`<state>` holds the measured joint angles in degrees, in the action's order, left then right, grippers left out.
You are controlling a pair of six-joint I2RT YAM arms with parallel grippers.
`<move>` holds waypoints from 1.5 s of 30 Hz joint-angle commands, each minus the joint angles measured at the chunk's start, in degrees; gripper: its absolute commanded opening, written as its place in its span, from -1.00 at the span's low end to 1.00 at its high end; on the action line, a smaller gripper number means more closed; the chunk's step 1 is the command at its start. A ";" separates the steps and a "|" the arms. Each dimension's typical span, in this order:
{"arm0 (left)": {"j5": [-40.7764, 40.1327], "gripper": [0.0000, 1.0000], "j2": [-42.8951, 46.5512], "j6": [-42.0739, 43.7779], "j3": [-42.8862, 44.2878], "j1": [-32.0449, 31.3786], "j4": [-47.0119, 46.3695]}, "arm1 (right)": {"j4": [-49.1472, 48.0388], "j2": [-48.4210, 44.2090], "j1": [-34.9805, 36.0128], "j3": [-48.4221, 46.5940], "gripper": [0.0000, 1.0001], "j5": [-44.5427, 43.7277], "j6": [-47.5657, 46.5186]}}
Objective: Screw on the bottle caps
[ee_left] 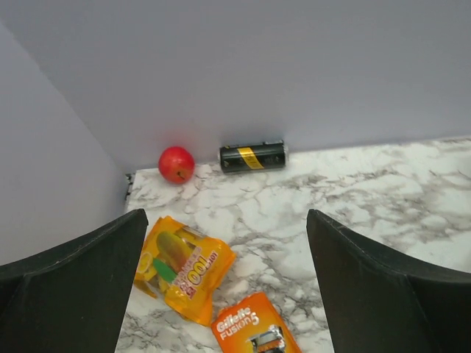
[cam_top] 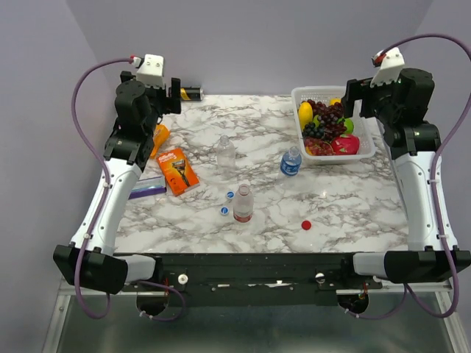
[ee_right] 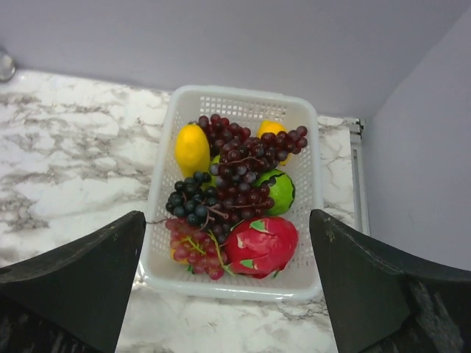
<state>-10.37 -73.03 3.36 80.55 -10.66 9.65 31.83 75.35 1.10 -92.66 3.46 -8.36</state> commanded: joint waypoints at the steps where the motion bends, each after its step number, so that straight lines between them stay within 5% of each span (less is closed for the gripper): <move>1: 10.09 0.98 2.45 3.57 -1.18 -3.49 4.32 | 4.89 -3.80 -0.14 0.73 1.00 20.53 -12.35; 9: 14.05 0.98 8.96 11.06 -7.78 -5.34 12.23 | 16.46 -3.56 3.10 -1.02 0.99 40.56 -24.06; 15: 19.32 0.97 17.56 0.96 -15.06 -5.25 13.81 | 22.65 -2.05 19.06 -2.52 0.93 35.13 -28.90; 22: 25.04 0.97 30.31 2.27 -29.20 -5.53 16.71 | 23.10 6.64 32.99 -6.30 0.76 38.01 -28.11; 26: 24.61 0.97 33.57 2.88 -34.23 -1.13 16.98 | 22.31 8.58 35.28 -7.18 0.76 41.62 -27.68; 45: 28.39 0.98 37.26 3.06 -36.26 0.81 20.15 | 20.11 12.36 40.73 3.28 0.69 43.20 -30.13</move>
<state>15.22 -36.40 7.49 45.32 -10.41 29.54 52.45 86.48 40.95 -91.11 44.34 -36.27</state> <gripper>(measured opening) 0.988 0.848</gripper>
